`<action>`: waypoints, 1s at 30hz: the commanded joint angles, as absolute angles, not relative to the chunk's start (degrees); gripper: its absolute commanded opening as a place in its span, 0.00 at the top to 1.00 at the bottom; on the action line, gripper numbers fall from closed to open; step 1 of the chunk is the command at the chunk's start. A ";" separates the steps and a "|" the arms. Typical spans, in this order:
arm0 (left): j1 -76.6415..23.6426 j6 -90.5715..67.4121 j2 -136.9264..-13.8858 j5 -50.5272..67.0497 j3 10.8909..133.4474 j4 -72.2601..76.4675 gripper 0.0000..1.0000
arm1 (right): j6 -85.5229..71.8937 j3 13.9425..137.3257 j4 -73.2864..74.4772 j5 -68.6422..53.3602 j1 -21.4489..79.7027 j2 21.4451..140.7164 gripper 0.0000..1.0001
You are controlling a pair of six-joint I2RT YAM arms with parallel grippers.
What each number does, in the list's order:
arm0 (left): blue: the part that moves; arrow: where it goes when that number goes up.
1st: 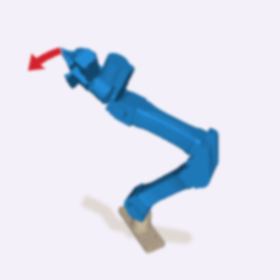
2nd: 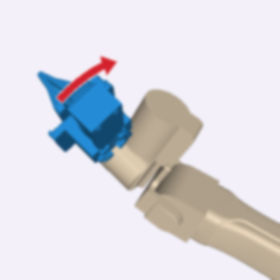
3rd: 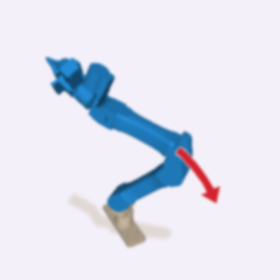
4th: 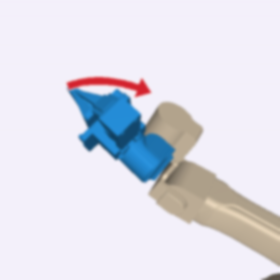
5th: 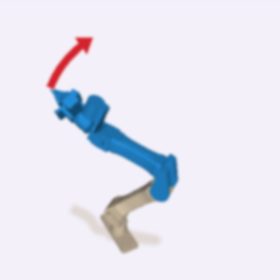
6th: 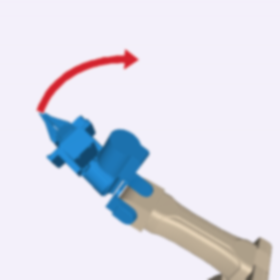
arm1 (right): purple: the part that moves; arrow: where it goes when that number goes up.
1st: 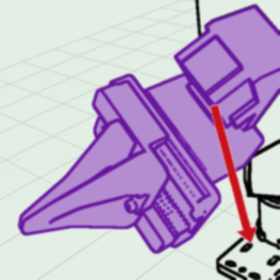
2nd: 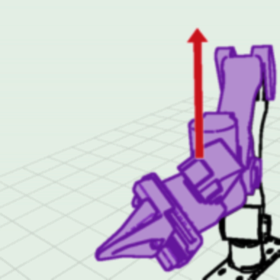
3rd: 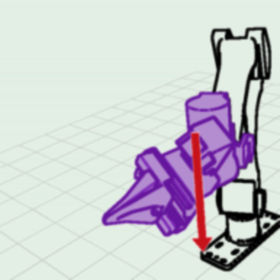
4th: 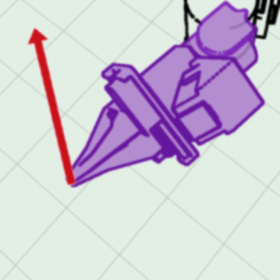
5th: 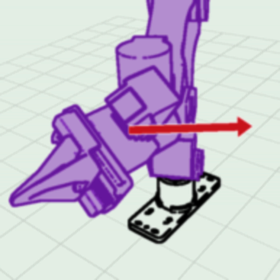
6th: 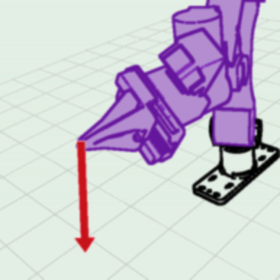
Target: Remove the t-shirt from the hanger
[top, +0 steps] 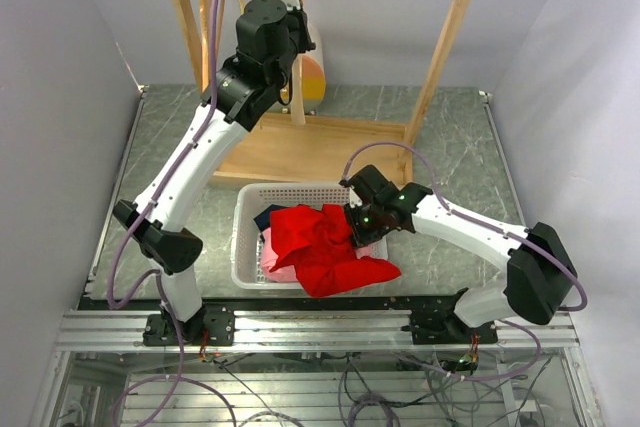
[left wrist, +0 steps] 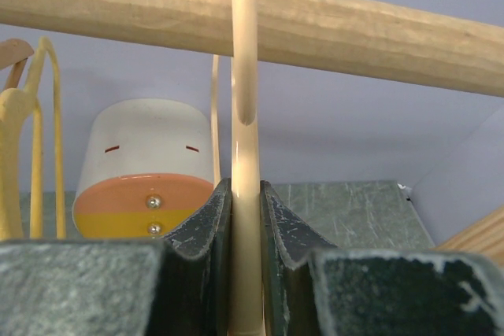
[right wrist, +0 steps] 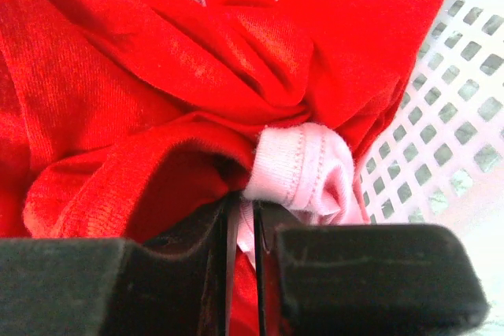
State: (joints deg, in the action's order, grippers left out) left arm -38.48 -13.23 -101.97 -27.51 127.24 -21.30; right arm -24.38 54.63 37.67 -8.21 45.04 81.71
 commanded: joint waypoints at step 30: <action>-32.04 -18.54 -92.47 -11.69 115.25 -14.51 0.03 | -19.65 79.66 57.00 4.94 45.19 74.23 0.46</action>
State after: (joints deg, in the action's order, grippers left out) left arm -32.34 -17.02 -98.21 -16.75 116.86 -17.06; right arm -21.26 75.05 54.00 -0.16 45.10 76.60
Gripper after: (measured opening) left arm 0.786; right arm 0.540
